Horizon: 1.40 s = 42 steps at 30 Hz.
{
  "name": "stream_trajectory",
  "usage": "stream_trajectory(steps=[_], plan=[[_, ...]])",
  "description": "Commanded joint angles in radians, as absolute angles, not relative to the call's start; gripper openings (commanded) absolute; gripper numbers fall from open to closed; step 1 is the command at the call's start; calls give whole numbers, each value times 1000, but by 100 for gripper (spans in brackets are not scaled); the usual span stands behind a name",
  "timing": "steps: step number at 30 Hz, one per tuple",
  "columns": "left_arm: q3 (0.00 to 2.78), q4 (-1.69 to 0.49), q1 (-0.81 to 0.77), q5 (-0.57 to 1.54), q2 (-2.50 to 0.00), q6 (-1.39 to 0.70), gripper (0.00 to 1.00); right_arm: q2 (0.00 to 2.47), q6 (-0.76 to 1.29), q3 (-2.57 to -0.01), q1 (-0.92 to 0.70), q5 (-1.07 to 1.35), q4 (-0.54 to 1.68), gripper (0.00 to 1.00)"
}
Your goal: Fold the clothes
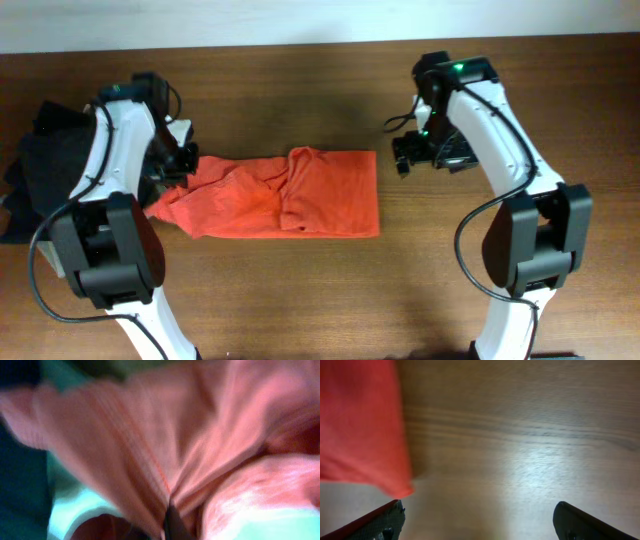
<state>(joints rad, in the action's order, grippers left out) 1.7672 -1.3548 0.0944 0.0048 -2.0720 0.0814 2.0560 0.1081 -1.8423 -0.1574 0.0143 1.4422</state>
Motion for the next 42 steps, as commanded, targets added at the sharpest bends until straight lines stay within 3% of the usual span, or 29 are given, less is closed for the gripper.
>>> stream_trajectory(steps=[1, 6, 15, 18, 23, 24, 25, 26, 33, 38, 42], plan=[[1975, -1446, 94, -22, -2060, 34, 1, 2056, 109, -1850, -84, -12, 1424, 98], [2109, -1516, 31, 115, -2060, 30, 1, 2071, 109, -1842, -49, -12, 1409, 99], [2112, -1372, -391, 157, -2081, -61, 2, 2071, 109, -1771, -52, -12, 1375, 99], [2112, -1369, -467, 150, -2123, -61, 3, 2071, 109, -1771, -52, -12, 1376, 99], [2112, -1369, -559, 150, -2218, -60, 12, 2071, 109, -1771, -52, -12, 1377, 99], [2112, -1369, -566, 150, -2223, -60, 25, 2071, 109, -1771, -52, -12, 1377, 99], [2112, -1367, -572, 150, -2223, -60, 56, 2071, 109, -1771, -52, -12, 1377, 99], [2113, -1367, -574, 150, -2223, -60, 60, 2071, 109, -1771, -52, -12, 1376, 99], [2289, -1517, -541, 84, -2196, -60, 61, 2071, 100, -1771, -52, 10, 1376, 99], [2360, -1572, -396, 22, -2189, -76, 67, 2071, -94, -1771, -89, 439, 1372, 100], [2302, -1514, -262, 95, -2191, -117, 68, 2071, -102, -1771, -199, 502, 1263, 99]])
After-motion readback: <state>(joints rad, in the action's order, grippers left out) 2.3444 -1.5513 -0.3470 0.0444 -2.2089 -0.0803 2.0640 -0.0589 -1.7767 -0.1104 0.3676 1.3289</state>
